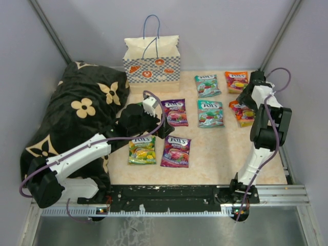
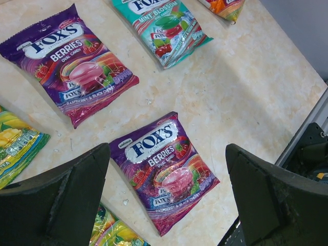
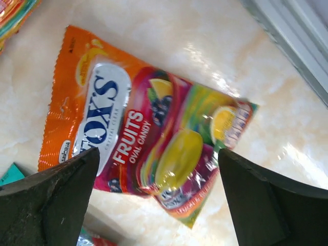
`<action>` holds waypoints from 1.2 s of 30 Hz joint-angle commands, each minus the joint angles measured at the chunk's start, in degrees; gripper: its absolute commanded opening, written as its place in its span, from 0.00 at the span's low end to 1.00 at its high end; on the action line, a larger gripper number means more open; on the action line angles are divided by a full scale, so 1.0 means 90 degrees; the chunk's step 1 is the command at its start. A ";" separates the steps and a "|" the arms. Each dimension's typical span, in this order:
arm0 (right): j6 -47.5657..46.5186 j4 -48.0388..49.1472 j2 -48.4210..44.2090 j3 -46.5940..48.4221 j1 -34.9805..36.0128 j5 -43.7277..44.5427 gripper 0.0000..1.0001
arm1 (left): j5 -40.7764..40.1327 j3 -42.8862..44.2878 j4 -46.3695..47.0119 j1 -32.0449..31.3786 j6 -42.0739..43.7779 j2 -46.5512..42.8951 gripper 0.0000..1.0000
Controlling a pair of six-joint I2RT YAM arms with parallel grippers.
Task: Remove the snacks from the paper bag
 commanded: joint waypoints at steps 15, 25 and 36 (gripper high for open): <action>0.3250 -0.2707 0.0624 0.1832 0.0065 0.0462 0.99 | 0.0086 -0.0109 -0.0065 0.0038 -0.0036 -0.0242 0.99; 0.3348 -0.2480 0.0896 0.1616 0.0065 0.0483 0.99 | 0.0124 -0.0134 -0.0021 0.0038 -0.0007 -0.0163 0.99; 0.4221 -0.2212 0.0814 0.0514 0.0046 0.0168 0.99 | 0.0121 -0.0072 -0.0048 0.0052 -0.0015 -0.0090 0.99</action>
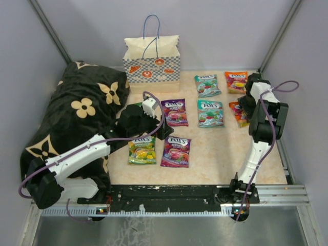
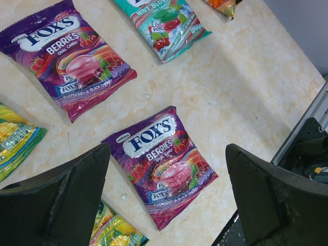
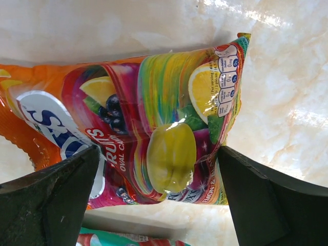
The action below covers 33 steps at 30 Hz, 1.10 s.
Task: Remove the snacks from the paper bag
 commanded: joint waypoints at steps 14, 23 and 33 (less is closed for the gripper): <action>0.1869 0.0111 -0.0421 -0.1487 -0.0003 -0.0536 0.99 | -0.0030 -0.0223 0.0068 0.0056 -0.0016 -0.0328 0.99; 0.2090 -0.0065 -0.0535 -0.1416 -0.0020 -0.0383 0.99 | -0.0007 -0.0202 0.0075 0.0055 -0.0027 -0.0262 0.99; 0.2648 -0.0166 -0.0654 -0.1366 -0.0025 -0.0605 0.99 | -0.0005 -0.0145 0.0029 0.0055 -0.0035 -0.0195 0.99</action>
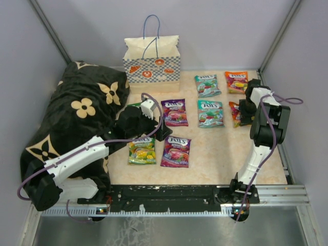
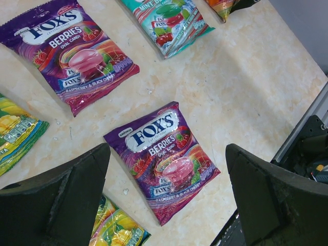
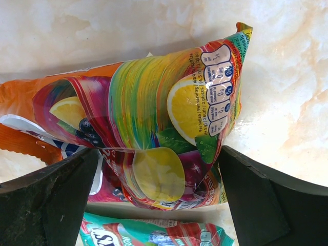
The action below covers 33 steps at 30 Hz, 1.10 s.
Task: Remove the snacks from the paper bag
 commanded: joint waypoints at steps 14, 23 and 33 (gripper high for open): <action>0.0563 -0.1582 -0.1648 0.0920 0.0023 0.0315 0.99 | 0.0076 0.0242 -0.0049 0.0027 -0.0022 0.0067 0.99; -0.3075 0.0704 -0.1416 0.1843 0.0608 -0.0827 0.97 | 0.0158 0.0325 -0.0027 0.0036 -0.0063 0.0221 0.99; -0.6680 0.3838 -0.0141 0.2585 0.1607 -0.2634 0.99 | 0.0166 0.0363 -0.0078 0.0037 -0.0148 0.0359 0.99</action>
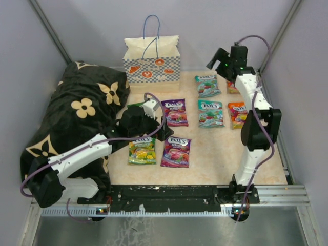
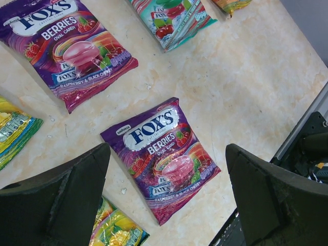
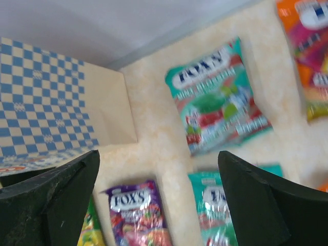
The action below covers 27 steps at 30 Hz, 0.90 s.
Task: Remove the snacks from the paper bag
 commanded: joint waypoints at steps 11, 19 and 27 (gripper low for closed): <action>-0.3625 -0.0234 0.3824 0.4483 0.0272 0.0256 0.96 | -0.0157 0.0369 -0.0240 0.0035 -0.0193 0.0150 0.99; -0.4799 -0.0066 0.4057 0.4098 0.0619 0.0866 0.94 | -0.0081 0.0364 -0.0253 0.0035 -0.0261 0.0402 0.99; -0.4570 -0.0301 0.4132 0.4035 0.0617 0.0696 0.96 | 0.0794 -0.0045 0.0104 0.1307 -0.0594 0.0571 0.99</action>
